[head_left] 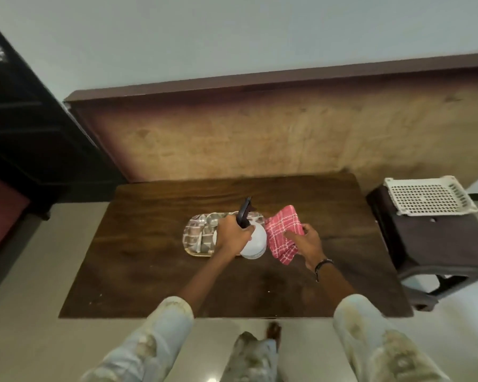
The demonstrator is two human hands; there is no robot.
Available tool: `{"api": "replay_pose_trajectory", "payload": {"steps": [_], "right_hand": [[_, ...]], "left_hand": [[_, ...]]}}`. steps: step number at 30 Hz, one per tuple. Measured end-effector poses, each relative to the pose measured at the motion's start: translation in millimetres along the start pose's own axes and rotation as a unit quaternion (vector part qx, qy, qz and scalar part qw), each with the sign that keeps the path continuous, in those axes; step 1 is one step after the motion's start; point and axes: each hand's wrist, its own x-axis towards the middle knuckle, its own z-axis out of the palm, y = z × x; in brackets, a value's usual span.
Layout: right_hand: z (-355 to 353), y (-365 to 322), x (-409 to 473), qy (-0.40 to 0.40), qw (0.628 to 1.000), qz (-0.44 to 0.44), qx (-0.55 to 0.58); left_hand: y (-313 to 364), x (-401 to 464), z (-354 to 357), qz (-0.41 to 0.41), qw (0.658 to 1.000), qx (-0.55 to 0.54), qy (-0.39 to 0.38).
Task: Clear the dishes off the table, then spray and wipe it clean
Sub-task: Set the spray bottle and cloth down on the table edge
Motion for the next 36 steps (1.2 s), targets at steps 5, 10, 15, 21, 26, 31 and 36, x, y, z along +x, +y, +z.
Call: {"api": "replay_pose_trajectory", "payload": {"steps": [5, 10, 15, 21, 26, 31, 36], "right_hand": [[-69, -10, 38, 0.032, 0.999, -0.004, 0.005], [-130, -18, 80, 0.051, 0.999, 0.015, 0.002], [-191, -23, 112, 0.072, 0.997, 0.032, 0.004], [-268, -25, 147, 0.088, 0.995, 0.041, 0.000], [-348, -23, 206, 0.097, 0.994, 0.042, -0.036], [-424, -38, 260, 0.097, 0.990, 0.035, -0.092], [-489, -45, 309, 0.093, 0.973, -0.001, -0.209]], "left_hand": [[49, 25, 66, 0.022, 0.999, 0.015, -0.027], [92, 57, 131, 0.022, 0.996, 0.038, -0.073], [131, 75, 192, 0.040, 0.990, 0.066, -0.115], [180, 86, 262, 0.042, 0.987, 0.058, -0.142], [231, 99, 337, 0.041, 0.987, 0.059, -0.143], [282, 122, 421, 0.012, 0.992, 0.044, -0.122], [316, 151, 504, -0.013, 0.992, 0.031, -0.119]]}}
